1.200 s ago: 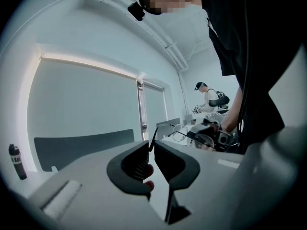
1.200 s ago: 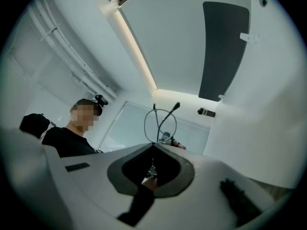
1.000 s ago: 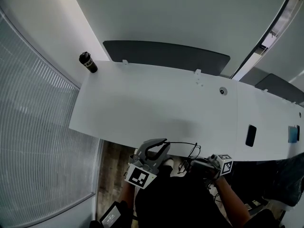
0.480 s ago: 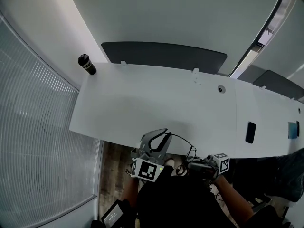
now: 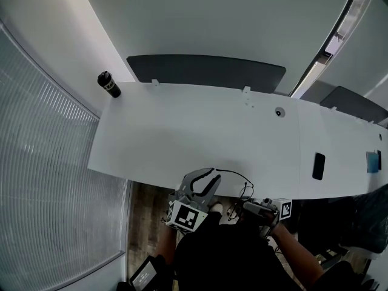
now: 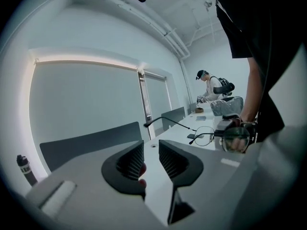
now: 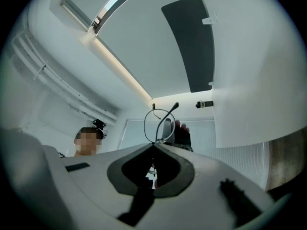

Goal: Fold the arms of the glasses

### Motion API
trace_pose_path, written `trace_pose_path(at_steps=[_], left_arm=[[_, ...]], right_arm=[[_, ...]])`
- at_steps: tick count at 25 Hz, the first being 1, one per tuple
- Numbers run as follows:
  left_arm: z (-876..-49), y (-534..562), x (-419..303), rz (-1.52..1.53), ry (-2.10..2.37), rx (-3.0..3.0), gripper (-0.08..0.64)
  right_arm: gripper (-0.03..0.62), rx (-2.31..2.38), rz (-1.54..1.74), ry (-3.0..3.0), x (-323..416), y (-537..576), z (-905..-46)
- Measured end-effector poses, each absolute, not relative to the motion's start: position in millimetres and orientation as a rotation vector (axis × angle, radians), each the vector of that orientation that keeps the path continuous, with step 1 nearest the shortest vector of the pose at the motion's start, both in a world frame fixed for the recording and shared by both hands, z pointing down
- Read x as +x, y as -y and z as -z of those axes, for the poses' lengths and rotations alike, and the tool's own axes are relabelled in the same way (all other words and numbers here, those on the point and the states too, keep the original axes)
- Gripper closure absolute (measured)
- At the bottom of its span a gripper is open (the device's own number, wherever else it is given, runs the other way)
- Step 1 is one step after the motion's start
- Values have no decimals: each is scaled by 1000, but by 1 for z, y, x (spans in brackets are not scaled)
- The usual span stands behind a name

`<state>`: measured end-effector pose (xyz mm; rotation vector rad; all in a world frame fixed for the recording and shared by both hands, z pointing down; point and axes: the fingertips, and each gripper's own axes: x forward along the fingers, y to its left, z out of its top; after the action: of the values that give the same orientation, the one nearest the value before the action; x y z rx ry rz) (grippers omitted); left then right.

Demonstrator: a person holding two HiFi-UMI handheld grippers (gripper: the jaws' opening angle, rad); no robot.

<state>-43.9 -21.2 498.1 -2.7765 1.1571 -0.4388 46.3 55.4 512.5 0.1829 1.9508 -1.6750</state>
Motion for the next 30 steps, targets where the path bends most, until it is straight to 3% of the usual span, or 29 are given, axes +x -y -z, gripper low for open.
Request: trace_pose_path(at_steps=[9,14,18,30], left_arm=[[-510,10,-44,451,-1173,-2981,451],[-498,1,-52,-58,-1427,-3509,449],[-502,-18,-35,-312,-1305,-3848,445],[-526,-41,-3,-199,-988,-4142,445]], right_arm=[[583,100,1684,-1924,53,-55,-523],[583,59,1688,-1967,52,-59,-530],[583,50,1677,-1965,51,-59,-531],[583,59,1680,-1999,43,-68,-532]])
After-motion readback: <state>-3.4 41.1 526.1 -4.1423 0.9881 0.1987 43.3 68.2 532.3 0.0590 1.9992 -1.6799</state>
